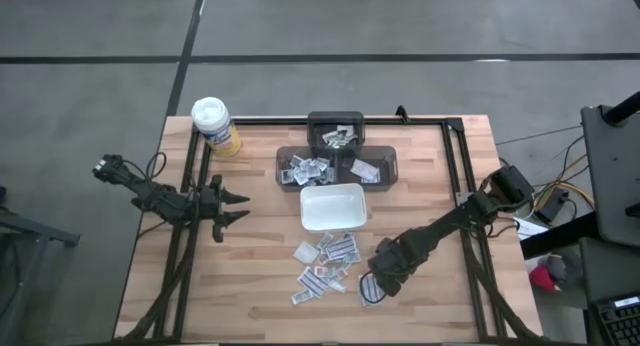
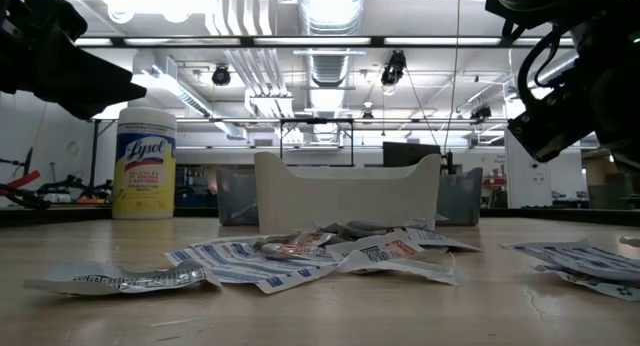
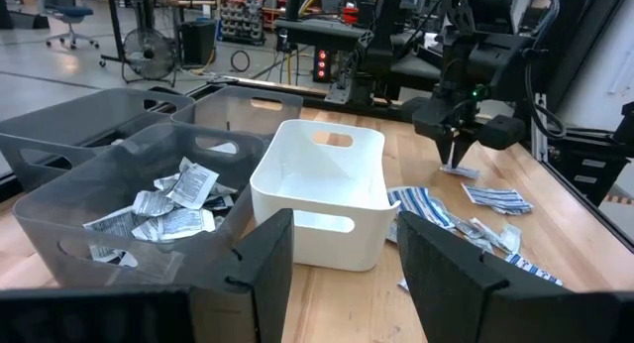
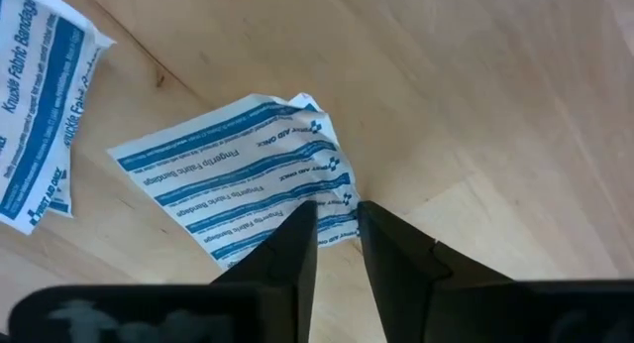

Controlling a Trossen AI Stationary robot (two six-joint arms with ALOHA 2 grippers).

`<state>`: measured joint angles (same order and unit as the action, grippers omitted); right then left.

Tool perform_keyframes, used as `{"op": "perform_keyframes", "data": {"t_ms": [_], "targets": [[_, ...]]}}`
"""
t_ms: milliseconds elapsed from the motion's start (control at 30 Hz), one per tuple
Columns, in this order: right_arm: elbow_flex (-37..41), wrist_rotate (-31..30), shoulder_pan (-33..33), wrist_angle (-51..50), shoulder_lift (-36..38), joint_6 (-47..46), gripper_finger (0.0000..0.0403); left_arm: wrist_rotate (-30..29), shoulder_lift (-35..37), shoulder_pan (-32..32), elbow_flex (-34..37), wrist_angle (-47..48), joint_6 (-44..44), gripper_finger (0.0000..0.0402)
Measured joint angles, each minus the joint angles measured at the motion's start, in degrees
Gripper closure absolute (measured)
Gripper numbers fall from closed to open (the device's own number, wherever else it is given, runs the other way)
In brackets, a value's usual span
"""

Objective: Pick & Place First Aid Supplies
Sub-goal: Put the blue bandage into the right black bin

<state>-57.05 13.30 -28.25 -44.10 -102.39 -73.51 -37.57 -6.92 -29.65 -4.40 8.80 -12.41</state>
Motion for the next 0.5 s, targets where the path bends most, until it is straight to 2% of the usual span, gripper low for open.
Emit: {"op": "perform_keyframes", "data": {"t_ms": [300,500], "targets": [[0.6,0.0,0.0,-0.3,0.0,-1.1,0.0386,0.0,0.0,0.0,0.0,0.0,0.0,0.0225],[0.6,0.4,0.0,-0.3,0.1,-0.4,0.0394,0.0,0.0,0.0,0.0,0.0,0.0,0.0225]]}}
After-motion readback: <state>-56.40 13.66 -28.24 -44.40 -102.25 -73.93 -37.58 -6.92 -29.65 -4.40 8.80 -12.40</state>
